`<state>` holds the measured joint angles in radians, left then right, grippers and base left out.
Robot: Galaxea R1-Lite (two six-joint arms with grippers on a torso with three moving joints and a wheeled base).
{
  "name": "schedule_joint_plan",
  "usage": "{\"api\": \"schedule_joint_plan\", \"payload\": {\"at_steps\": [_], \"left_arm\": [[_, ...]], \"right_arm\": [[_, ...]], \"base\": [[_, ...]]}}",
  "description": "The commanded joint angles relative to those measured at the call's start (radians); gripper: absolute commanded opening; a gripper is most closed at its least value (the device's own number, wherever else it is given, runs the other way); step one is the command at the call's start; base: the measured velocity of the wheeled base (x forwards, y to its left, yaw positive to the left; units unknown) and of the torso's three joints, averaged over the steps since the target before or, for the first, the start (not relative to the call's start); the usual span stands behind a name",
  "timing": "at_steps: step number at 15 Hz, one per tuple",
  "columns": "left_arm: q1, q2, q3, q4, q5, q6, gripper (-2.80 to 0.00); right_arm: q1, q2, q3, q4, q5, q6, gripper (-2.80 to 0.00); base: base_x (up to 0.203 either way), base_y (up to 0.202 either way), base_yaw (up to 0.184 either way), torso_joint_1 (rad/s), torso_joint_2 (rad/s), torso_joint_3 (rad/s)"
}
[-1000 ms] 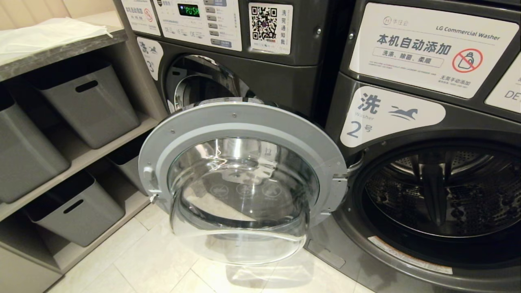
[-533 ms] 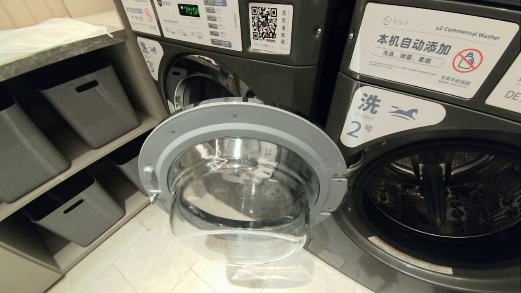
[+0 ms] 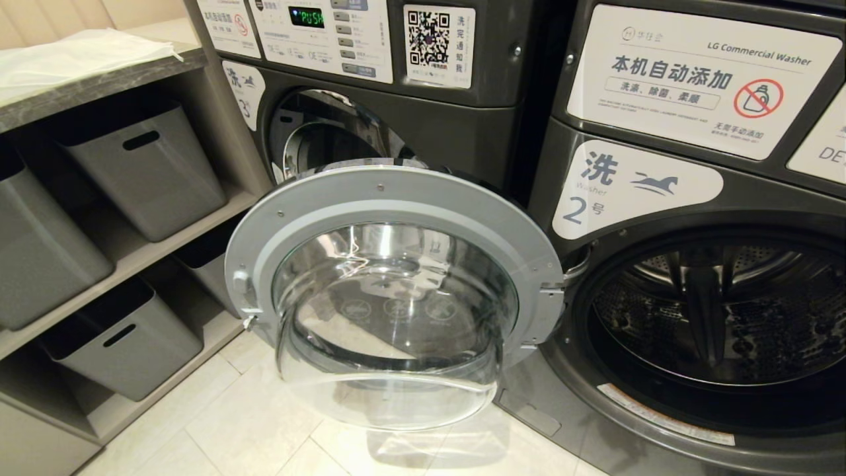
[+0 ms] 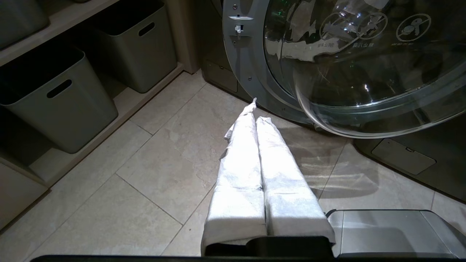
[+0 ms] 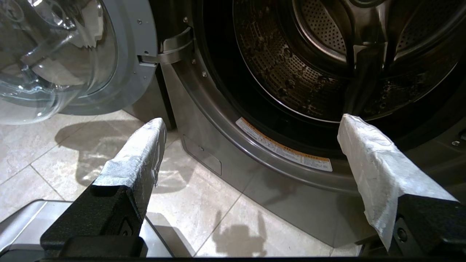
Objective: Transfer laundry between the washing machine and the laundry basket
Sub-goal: Pick a cloth and place it into the basket
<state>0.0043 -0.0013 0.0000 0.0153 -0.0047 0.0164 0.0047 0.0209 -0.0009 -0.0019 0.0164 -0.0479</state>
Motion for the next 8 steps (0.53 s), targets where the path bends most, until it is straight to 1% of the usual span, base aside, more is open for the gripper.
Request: {"api": "schedule_joint_plan", "payload": {"at_steps": [1,4,6,8], "left_arm": [[0.0,-0.002,0.002,0.0,0.0,0.0,-2.8],[0.0,-0.002,0.002,0.0,0.0,0.0,-2.8],[0.0,-0.002,0.002,0.0,0.0,0.0,-2.8],[0.0,-0.002,0.002,0.0,0.0,0.0,-2.8]], "right_arm": [[0.001,-0.022,0.001,-0.001,0.0,0.0,0.0],[0.001,-0.022,-0.001,0.0,0.0,-0.021,0.0],[0.001,-0.022,0.001,0.002,-0.002,-0.017,0.0],[0.001,-0.022,0.001,0.005,0.0,-0.042,0.0]], "base": [[0.0,0.0,0.0,0.0,0.0,0.0],[0.0,0.0,0.0,0.0,0.0,0.0],[0.0,0.0,0.0,0.0,0.0,0.0],[0.0,0.0,0.0,0.0,0.0,0.0]]}}
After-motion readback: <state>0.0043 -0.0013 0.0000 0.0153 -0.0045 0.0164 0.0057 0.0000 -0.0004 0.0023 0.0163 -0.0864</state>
